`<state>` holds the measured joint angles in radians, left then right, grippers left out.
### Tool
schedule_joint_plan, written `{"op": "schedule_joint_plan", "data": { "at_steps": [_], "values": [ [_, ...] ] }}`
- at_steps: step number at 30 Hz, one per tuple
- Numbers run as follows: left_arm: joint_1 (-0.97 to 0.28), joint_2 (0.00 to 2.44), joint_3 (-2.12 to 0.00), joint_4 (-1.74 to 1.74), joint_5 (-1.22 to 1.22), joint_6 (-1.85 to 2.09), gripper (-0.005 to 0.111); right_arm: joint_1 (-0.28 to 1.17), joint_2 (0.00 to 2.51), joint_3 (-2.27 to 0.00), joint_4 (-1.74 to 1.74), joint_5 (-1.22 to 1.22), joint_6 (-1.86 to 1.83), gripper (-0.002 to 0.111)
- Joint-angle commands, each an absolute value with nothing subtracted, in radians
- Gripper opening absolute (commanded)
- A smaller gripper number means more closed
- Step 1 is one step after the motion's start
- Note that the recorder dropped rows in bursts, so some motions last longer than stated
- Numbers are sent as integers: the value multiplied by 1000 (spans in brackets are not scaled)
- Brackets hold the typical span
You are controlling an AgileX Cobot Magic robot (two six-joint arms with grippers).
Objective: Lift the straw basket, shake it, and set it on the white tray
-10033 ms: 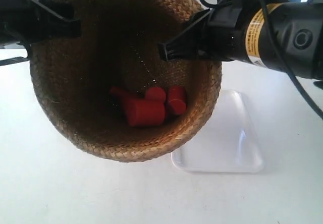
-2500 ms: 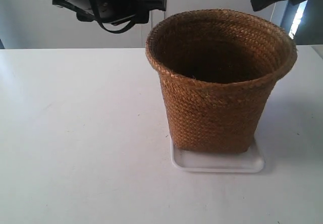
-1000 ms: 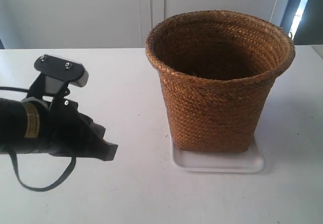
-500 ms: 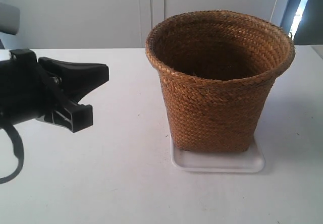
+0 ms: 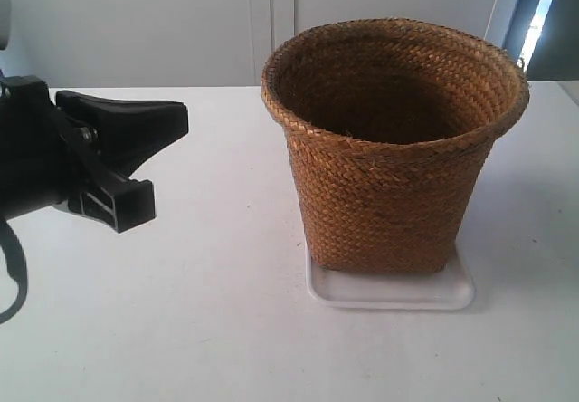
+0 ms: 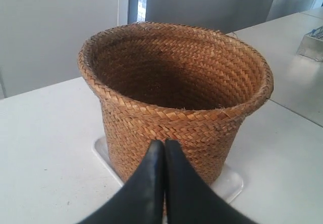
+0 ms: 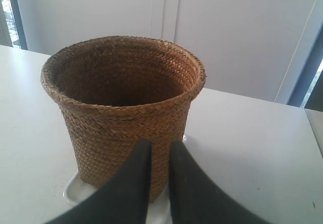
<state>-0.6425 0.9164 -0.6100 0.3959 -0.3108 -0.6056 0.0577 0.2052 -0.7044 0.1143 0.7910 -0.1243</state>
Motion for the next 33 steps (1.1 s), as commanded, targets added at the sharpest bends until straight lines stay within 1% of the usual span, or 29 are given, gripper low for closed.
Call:
{"op": "schedule_joint_plan", "data": {
  "at_steps": [1, 4, 6, 10, 12, 14, 17, 22, 29, 33],
  "values": [
    [-556, 851, -604, 426, -296, -589, 0, 60, 200, -697, 111, 787, -124, 13],
    [-438, 785, -604, 404, -259, -751, 0, 60, 200, -697, 120, 787, -124, 13],
    [-362, 729, -604, 408, -109, -798, 0, 60, 200, -697, 120, 787, -124, 13],
    [-244, 615, -596, 408, 275, -782, 0, 60, 200, -697, 120, 787, -124, 13],
    [-193, 559, -578, 424, 410, -758, 0, 60, 200, -697, 120, 787, -124, 13],
    [-143, 499, -556, 462, 473, -753, 0, 60, 200, -697, 119, 787, -127, 13],
    [-72, 422, -527, 516, 462, -752, 0, 60, 200, -697, 119, 787, -137, 13],
    [6, 306, -486, 551, 448, -723, 0, 60, 200, -697, 119, 787, -133, 13],
    [19, 290, -416, 538, 411, -723, 0, 60, 200, -697, 119, 787, -133, 13],
    [19, 290, -335, 523, 270, -723, 0, 60, 200, -697, 119, 787, -133, 13]
  ]
}}
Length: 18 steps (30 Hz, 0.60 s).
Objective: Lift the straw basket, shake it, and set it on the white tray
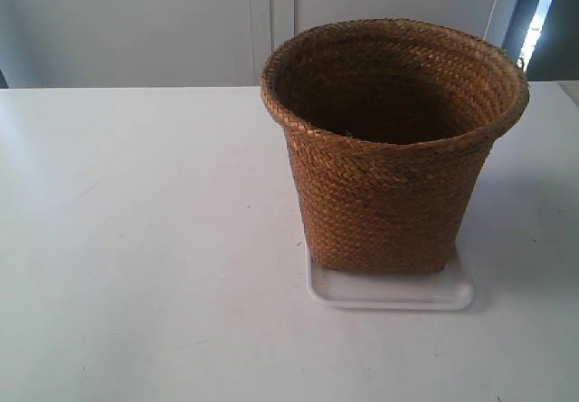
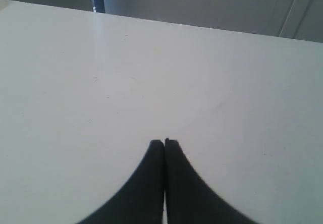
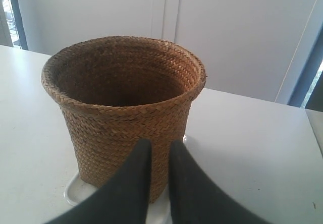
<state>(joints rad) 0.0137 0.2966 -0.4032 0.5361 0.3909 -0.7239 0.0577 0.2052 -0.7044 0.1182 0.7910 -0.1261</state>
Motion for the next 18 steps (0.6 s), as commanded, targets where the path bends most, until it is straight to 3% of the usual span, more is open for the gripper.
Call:
{"op": "schedule_joint_plan", "data": {
  "at_steps": [1, 7, 18],
  "values": [
    [19, 285, -311, 482, 246, -687, 0, 60, 200, -697, 119, 787, -133, 13],
    [19, 181, -188, -17, 247, -112, 0, 60, 200, -697, 120, 788, -131, 13],
    [19, 58, 0, -29, 235, -139, 0, 60, 200, -697, 120, 788, -131, 13]
  ]
}}
